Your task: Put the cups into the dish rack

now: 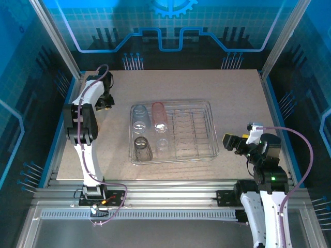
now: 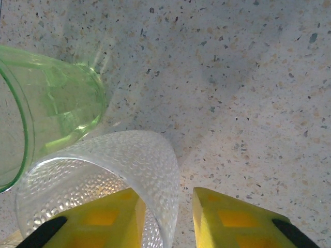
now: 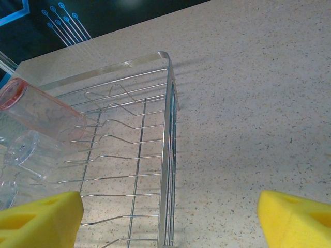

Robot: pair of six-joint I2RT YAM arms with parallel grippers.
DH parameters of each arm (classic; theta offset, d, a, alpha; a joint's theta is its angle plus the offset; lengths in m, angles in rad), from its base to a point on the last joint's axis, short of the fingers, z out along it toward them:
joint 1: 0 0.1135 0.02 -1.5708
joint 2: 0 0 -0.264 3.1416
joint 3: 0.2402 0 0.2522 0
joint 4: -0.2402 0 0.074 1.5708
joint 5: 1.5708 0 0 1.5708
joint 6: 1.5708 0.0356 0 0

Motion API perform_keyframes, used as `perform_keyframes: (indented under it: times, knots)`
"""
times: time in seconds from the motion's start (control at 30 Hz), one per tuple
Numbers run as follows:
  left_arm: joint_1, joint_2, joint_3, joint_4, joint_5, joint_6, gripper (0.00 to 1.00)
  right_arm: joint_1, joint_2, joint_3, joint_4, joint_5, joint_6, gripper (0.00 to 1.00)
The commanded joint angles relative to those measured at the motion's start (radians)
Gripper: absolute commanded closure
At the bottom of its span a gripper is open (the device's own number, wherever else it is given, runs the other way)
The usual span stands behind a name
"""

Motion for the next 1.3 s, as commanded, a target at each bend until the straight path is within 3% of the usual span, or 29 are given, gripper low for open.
perform_keyframes:
  times: [0.0, 0.4, 0.53, 0.73, 0.93, 1.13, 1.27]
  knots:
    - [0.006, -0.001, -0.025, 0.007, 0.012, 0.006, 0.7, 0.013, -0.014, -0.008, 0.017, -0.007, 0.003, 0.12]
    - [-0.008, -0.087, -0.065, 0.019, 0.0, 0.007, 0.94, 0.016, -0.015, -0.006, 0.013, -0.002, 0.003, 0.12]
    - [-0.045, -0.209, -0.102, 0.045, 0.024, 0.026, 1.0, 0.017, -0.015, -0.001, 0.008, 0.007, 0.0, 0.12]
    - [-0.1, -0.47, -0.177, 0.112, 0.179, 0.024, 1.0, 0.018, -0.018, 0.019, -0.007, 0.018, -0.007, 0.12]
    - [-0.103, -0.727, -0.258, 0.21, 0.452, -0.02, 1.0, 0.032, -0.031, 0.091, -0.022, 0.018, -0.067, 0.09]
    - [-0.133, -0.86, -0.318, 0.397, 0.945, -0.167, 1.0, 0.04, -0.007, 0.176, 0.015, -0.112, -0.025, 0.03]
    - [-0.251, -0.89, -0.333, 0.477, 1.048, -0.165, 1.0, 0.038, 0.029, 0.234, 0.034, -0.152, 0.008, 0.01]
